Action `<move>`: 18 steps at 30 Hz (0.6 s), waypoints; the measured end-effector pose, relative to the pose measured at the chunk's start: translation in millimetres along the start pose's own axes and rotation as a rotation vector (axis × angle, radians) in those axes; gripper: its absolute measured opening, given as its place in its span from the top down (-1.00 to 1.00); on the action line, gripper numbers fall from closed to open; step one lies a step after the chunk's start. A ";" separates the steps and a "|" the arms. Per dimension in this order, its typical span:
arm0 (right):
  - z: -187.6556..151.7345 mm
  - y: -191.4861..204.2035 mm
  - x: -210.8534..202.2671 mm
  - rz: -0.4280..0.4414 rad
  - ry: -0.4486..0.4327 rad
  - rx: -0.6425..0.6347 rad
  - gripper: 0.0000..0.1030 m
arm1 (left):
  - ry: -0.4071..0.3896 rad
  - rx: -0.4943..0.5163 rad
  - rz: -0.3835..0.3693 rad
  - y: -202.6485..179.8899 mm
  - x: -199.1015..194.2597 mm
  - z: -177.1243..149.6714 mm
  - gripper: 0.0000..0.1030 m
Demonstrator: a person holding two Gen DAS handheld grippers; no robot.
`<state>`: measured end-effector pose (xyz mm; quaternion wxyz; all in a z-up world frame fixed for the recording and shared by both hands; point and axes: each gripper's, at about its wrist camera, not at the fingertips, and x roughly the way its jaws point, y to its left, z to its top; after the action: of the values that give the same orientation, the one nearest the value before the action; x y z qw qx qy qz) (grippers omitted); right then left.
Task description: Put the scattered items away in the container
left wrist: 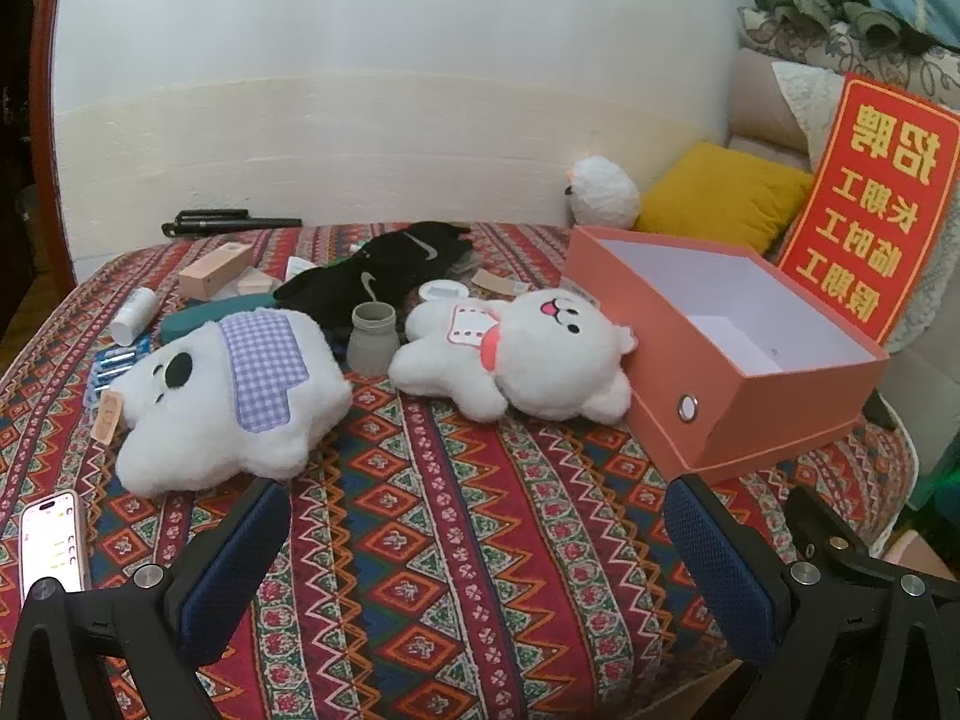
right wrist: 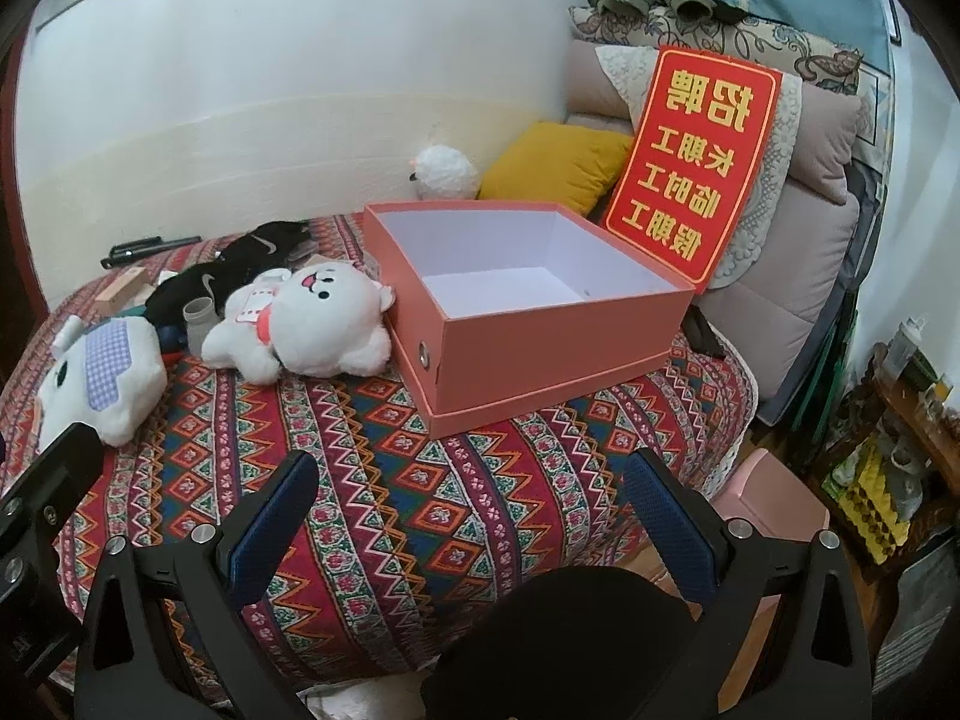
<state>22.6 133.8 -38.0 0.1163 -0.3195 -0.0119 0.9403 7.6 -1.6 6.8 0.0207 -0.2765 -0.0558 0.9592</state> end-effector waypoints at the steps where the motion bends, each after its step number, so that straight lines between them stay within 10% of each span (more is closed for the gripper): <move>1: 0.0 -0.4 -0.1 0.001 -0.001 0.001 -1.00 | -0.001 0.000 -0.001 0.3 0.0 0.1 -0.99; 18: -1.7 0.7 5.6 0.031 -0.005 0.000 -1.00 | 0.001 0.016 0.041 5.5 6.4 0.3 -0.99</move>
<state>19.1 134.3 -42.8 0.1017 -0.3173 -0.0075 0.9428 1.9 -6.6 3.0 0.0032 -0.2777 -0.0423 0.9597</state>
